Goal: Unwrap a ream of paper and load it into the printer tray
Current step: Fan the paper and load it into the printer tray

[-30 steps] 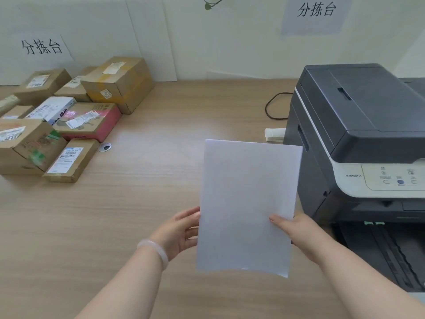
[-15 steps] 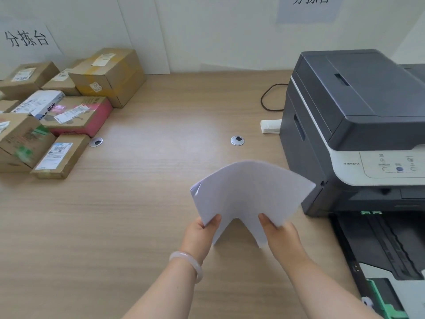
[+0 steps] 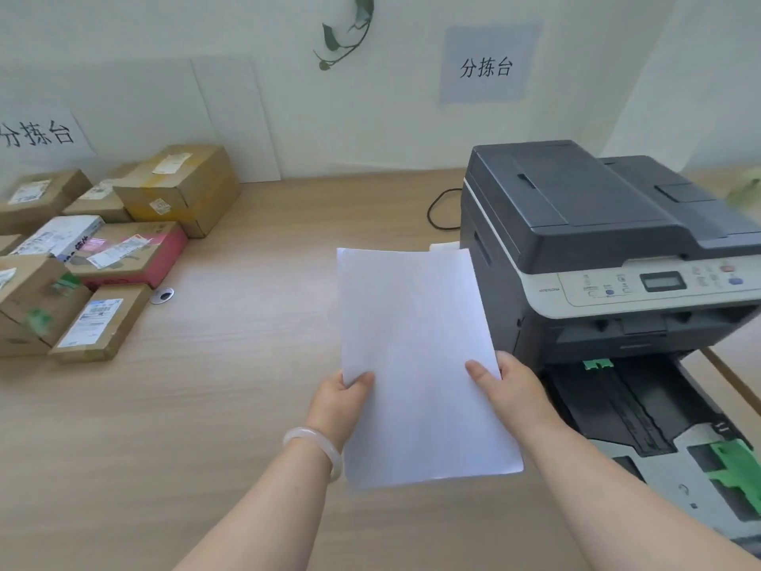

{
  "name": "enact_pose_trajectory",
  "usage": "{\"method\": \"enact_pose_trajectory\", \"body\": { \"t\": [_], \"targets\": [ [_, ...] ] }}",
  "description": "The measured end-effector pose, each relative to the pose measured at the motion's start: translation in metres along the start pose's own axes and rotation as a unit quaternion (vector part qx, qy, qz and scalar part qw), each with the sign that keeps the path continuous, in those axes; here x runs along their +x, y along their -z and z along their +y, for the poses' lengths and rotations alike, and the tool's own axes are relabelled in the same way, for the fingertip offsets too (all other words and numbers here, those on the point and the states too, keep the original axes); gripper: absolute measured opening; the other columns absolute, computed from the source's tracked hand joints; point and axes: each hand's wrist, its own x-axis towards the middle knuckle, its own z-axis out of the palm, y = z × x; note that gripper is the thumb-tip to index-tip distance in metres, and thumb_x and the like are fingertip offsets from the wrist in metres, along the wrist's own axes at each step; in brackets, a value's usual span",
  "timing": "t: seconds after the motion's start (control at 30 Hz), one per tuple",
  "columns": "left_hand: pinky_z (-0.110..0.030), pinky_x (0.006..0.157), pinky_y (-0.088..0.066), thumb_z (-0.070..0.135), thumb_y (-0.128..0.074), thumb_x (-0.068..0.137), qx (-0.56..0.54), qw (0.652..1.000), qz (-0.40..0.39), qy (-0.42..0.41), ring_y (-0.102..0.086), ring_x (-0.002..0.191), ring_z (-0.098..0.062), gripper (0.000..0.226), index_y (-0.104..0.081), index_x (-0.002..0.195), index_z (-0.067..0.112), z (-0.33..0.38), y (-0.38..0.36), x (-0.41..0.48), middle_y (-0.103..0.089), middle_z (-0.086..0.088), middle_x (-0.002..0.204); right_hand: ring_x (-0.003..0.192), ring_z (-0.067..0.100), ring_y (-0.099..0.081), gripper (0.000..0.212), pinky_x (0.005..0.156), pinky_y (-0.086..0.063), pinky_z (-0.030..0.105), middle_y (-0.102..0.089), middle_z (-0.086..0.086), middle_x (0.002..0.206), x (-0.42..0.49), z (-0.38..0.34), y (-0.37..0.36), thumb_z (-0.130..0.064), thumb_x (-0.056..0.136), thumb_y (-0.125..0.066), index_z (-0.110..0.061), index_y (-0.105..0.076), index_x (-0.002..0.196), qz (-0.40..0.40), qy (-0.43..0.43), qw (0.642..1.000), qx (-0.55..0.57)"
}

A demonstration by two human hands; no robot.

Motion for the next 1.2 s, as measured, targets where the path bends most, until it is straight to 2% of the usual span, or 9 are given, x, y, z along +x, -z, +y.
{"method": "enact_pose_trajectory", "body": {
  "t": [0.07,0.17,0.27,0.37,0.47,0.6,0.83,1.0,1.2],
  "targets": [
    [-0.049,0.088,-0.056,0.023,-0.064,0.082,-0.007,1.0,-0.007,0.016,-0.071,0.088,-0.028,0.011,-0.073,0.08,0.017,-0.001,-0.004,-0.014,-0.076,-0.006,0.088,0.072,0.022,-0.055,0.03,0.062,-0.041,0.031,-0.062,0.003,0.08,-0.013,0.001,0.007,-0.035,0.094,-0.049,-0.007,-0.06,0.093,0.037,-0.005,0.999,-0.003],
    [-0.052,0.089,-0.055,0.029,-0.065,0.066,-0.046,0.998,-0.013,0.028,-0.071,0.089,-0.03,0.03,-0.072,0.092,0.015,-0.013,-0.011,-0.036,-0.076,-0.007,0.089,0.081,0.023,-0.058,0.027,0.066,-0.043,0.033,-0.064,0.002,0.086,-0.033,0.016,0.019,-0.036,0.096,-0.041,-0.017,-0.061,0.094,0.074,-0.015,0.997,-0.019],
    [-0.049,0.091,-0.053,0.025,-0.067,0.082,-0.083,0.996,-0.019,0.036,-0.069,0.091,-0.028,0.021,-0.068,0.099,0.014,-0.033,-0.02,-0.058,-0.074,-0.006,0.094,0.073,0.021,-0.057,0.025,0.063,-0.043,0.033,-0.065,0.007,0.084,-0.055,0.037,0.032,-0.035,0.095,-0.042,-0.021,-0.06,0.086,0.082,-0.015,0.995,-0.052],
    [-0.043,0.089,-0.051,0.025,-0.05,0.095,-0.067,0.998,0.003,0.016,-0.066,0.091,-0.026,0.018,-0.064,0.095,0.014,-0.051,-0.035,-0.078,-0.071,-0.009,0.098,0.069,0.018,-0.054,0.024,0.061,-0.041,0.031,-0.065,0.006,0.081,-0.079,0.055,0.05,-0.032,0.096,-0.043,-0.018,-0.06,0.086,0.09,-0.005,0.995,-0.047],
    [-0.037,0.072,-0.044,0.025,-0.046,0.094,0.009,0.999,0.046,-0.003,-0.054,0.074,-0.022,0.024,-0.058,0.078,0.013,-0.064,-0.056,-0.106,-0.06,-0.01,0.08,0.062,0.015,-0.049,0.024,0.056,-0.037,0.028,-0.057,-0.001,0.068,-0.106,0.079,0.073,-0.032,0.097,-0.042,-0.021,-0.057,0.081,0.095,0.005,0.994,-0.051],
    [-0.032,0.066,-0.039,0.029,-0.048,0.088,0.033,0.999,0.01,0.027,-0.051,0.069,-0.019,0.034,-0.058,0.083,-0.002,-0.085,-0.099,-0.147,-0.054,-0.007,0.074,0.06,0.016,-0.047,0.029,0.056,-0.036,0.029,-0.055,-0.001,0.066,-0.136,0.12,0.125,-0.028,0.097,-0.044,-0.019,-0.054,0.071,0.097,-0.021,0.994,-0.055],
    [-0.035,0.075,-0.047,0.028,-0.048,0.092,0.026,0.997,-0.039,0.06,-0.056,0.079,-0.023,0.023,-0.055,0.073,0.017,-0.096,-0.221,-0.21,-0.06,-0.007,0.082,0.08,0.018,-0.055,0.026,0.066,-0.04,0.029,-0.063,0.005,0.089,-0.17,0.175,0.252,-0.029,0.098,-0.042,-0.012,-0.061,0.092,0.097,-0.075,0.989,-0.081],
    [-0.032,0.07,-0.04,0.027,-0.047,0.084,0.049,0.994,-0.068,0.071,-0.05,0.075,-0.02,0.015,-0.056,0.078,0.017,-0.093,-0.278,-0.219,-0.053,-0.008,0.081,0.061,0.014,-0.047,0.029,0.051,-0.032,0.025,-0.055,0.001,0.071,-0.168,0.195,0.311,-0.029,0.098,-0.04,-0.011,-0.06,0.089,0.077,-0.107,0.987,-0.087],
    [-0.035,0.072,-0.039,0.03,-0.049,0.077,0.047,0.989,-0.081,0.118,-0.048,0.075,-0.02,0.009,-0.052,0.074,0.023,-0.08,-0.311,-0.192,-0.052,-0.005,0.08,0.061,0.019,-0.043,0.028,0.056,-0.032,0.027,-0.052,0.004,0.07,-0.125,0.205,0.335,-0.029,0.097,-0.041,-0.011,-0.057,0.083,0.075,-0.141,0.982,-0.098]
  ]
}}
